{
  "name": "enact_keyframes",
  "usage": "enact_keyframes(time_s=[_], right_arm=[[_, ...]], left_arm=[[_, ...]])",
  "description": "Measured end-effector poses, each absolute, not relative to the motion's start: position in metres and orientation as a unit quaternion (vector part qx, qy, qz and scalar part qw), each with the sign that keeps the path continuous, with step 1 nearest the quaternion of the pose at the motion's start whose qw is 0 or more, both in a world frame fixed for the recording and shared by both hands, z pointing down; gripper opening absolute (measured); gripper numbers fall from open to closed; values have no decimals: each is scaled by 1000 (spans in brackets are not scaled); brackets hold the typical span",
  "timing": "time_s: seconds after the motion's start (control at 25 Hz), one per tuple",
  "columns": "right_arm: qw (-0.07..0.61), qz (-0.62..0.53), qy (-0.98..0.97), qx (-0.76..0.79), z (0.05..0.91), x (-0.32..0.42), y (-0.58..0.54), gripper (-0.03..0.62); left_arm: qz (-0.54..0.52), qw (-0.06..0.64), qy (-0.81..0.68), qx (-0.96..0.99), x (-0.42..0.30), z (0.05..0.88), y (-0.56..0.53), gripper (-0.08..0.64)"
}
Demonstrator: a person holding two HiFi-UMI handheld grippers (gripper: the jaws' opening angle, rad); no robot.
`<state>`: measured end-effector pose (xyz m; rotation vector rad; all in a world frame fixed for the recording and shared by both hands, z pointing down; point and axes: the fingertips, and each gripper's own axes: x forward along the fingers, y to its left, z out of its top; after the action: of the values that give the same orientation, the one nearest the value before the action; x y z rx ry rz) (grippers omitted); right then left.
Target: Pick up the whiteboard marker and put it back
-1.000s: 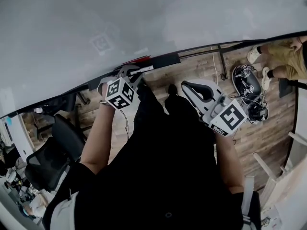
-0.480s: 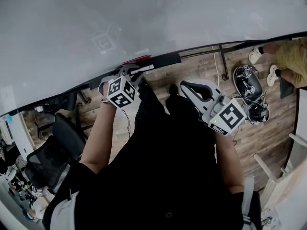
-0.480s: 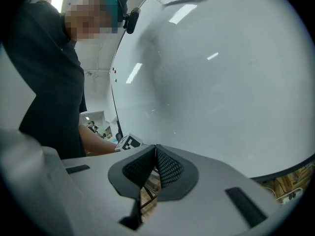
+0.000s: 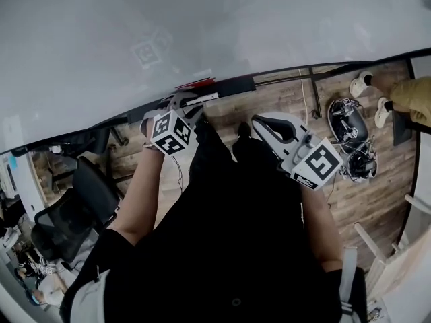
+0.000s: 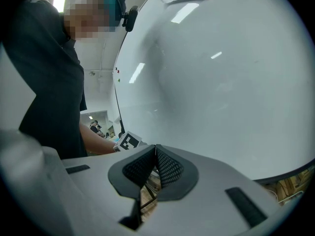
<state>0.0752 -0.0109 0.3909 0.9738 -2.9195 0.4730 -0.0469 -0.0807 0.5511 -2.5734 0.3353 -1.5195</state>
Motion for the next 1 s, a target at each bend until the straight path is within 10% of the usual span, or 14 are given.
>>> enact_keyframes(time_s=[0.64,1.0], right_arm=[[18,81,-961,265,342,59,-32,20],[15,63,-978,199,330,36,-49,20]], left_arm=[[-303,47,227,-924,-31,418,-80,12],[-21,-87,267,-959,-42,313,-56,12]])
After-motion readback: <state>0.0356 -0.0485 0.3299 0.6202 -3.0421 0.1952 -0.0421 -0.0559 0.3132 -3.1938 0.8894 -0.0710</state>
